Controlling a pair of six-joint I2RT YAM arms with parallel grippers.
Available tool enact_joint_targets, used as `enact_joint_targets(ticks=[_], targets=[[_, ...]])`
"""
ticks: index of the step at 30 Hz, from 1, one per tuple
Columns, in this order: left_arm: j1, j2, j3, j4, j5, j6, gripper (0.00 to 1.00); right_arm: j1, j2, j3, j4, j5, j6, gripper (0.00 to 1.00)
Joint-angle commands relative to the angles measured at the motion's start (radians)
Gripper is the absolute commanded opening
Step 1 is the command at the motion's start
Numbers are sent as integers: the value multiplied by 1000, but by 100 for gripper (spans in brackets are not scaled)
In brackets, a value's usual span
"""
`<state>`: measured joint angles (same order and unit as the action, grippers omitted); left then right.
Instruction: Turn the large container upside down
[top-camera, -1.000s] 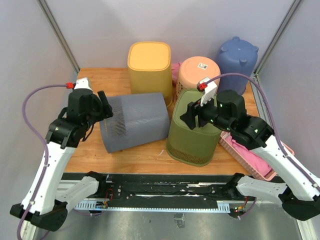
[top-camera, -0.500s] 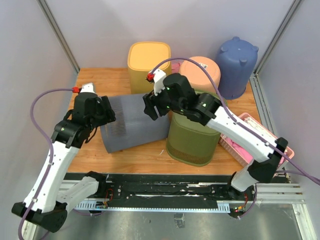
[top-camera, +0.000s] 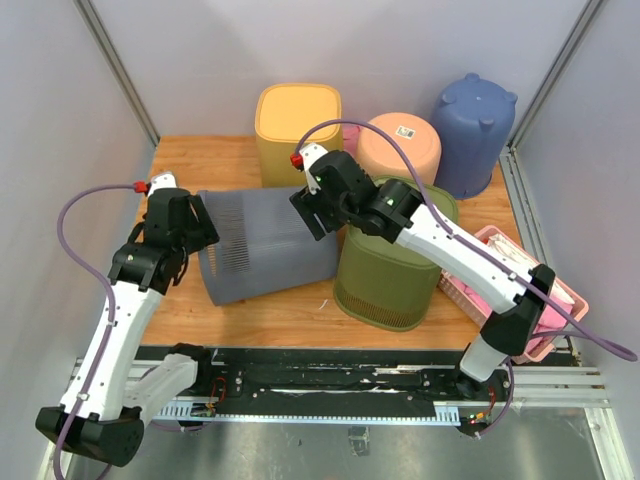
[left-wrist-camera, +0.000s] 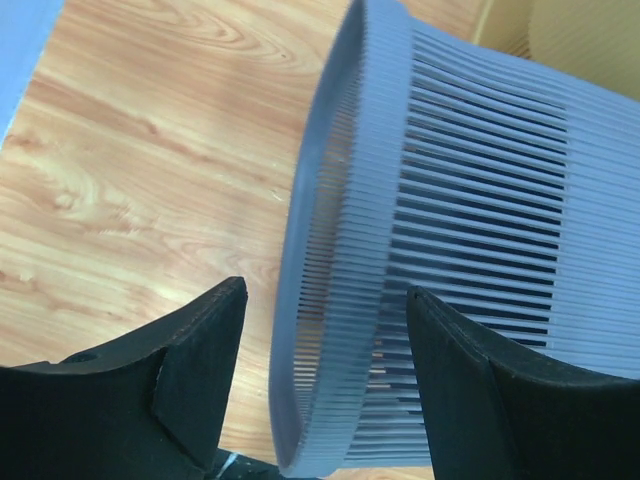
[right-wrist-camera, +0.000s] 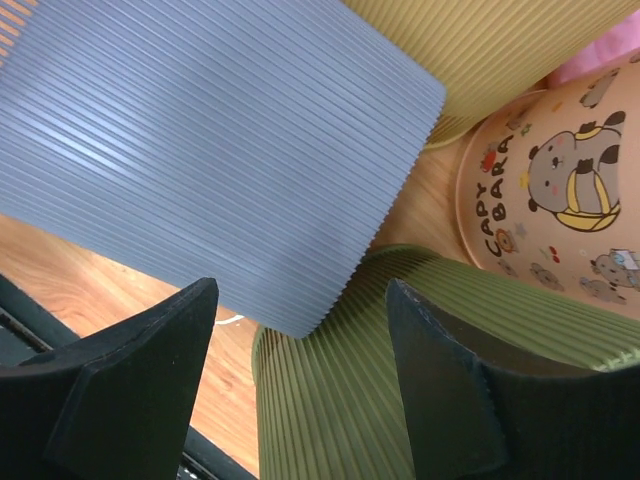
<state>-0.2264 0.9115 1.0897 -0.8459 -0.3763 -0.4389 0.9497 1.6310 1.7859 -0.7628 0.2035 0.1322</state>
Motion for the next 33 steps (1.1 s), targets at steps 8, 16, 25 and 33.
enact_joint_targets(ticks=[8,16,25,33], targets=[[113,-26,40,-99,-74,101,69,-28,93,132,-148,107,-67,74],[121,-37,126,-150,-126,102,69,-80,130,194,-175,61,-88,76],[121,-72,185,-80,-16,38,69,-67,208,339,-133,-85,-47,74],[121,-64,140,-47,101,32,72,-35,291,376,-148,-58,-51,74]])
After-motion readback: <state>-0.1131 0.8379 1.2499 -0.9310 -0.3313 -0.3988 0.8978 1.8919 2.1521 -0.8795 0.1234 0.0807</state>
